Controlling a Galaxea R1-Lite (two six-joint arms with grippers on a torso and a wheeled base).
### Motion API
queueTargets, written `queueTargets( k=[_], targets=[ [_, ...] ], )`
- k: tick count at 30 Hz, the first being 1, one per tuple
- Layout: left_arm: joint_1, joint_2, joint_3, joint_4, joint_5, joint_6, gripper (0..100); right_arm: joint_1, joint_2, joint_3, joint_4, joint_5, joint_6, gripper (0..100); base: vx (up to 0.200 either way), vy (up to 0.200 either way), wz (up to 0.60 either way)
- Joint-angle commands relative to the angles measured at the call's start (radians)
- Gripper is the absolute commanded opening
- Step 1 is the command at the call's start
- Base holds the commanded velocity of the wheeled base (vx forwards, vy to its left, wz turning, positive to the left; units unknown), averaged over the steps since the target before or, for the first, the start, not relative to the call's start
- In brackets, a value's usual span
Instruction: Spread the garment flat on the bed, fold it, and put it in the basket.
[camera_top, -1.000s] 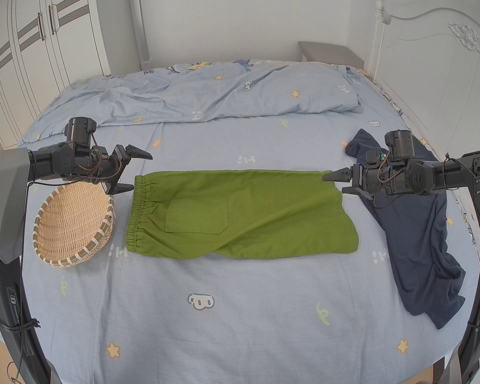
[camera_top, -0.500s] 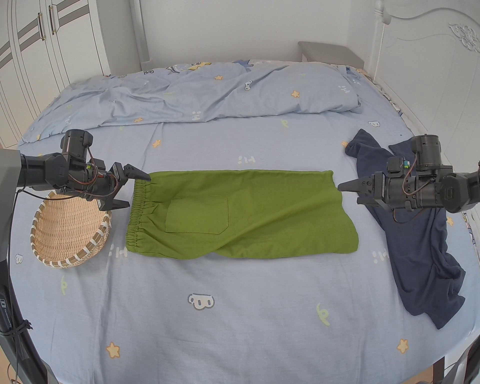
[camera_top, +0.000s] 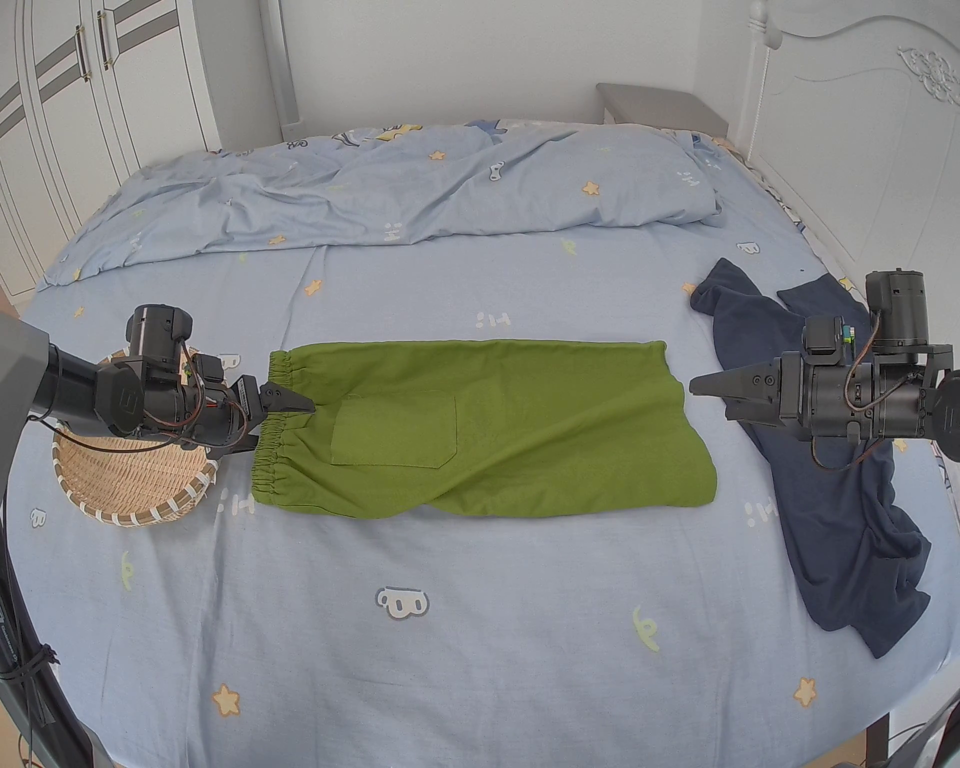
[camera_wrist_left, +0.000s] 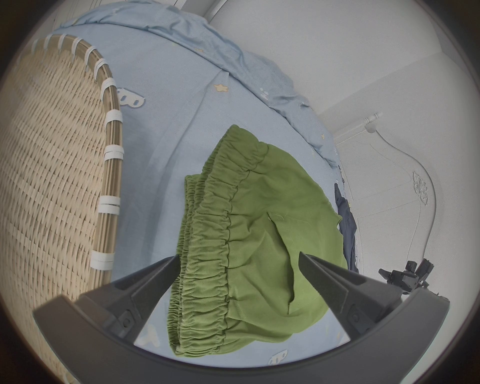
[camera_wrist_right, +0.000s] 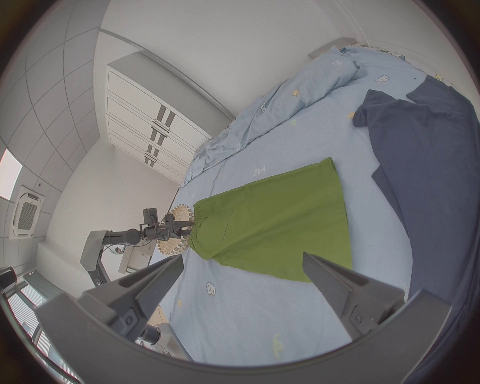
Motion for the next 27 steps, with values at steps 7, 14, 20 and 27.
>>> queueTargets(
  k=[7, 14, 20, 27],
  targets=[
    [-0.012, -0.001, 0.074, -0.088, 0.004, 0.001, 100, 0.006, -0.020, 0.009, -0.001, 0.000, 0.002, 100, 0.000, 0.000, 0.00],
    [-0.004, -0.002, 0.072, -0.089, 0.006, 0.004, 100, 0.009, -0.004, 0.011, -0.001, 0.002, 0.000, 100, 0.000, 0.000, 0.00],
    [-0.014, 0.006, 0.074, -0.091, 0.049, 0.036, 100, 0.012, 0.001, 0.011, -0.001, 0.002, 0.002, 100, 0.000, 0.000, 0.00],
    [-0.027, 0.007, 0.081, -0.091, 0.081, 0.055, 100, 0.021, 0.001, 0.011, -0.001, 0.002, 0.002, 100, 0.000, 0.000, 0.00]
  ],
)
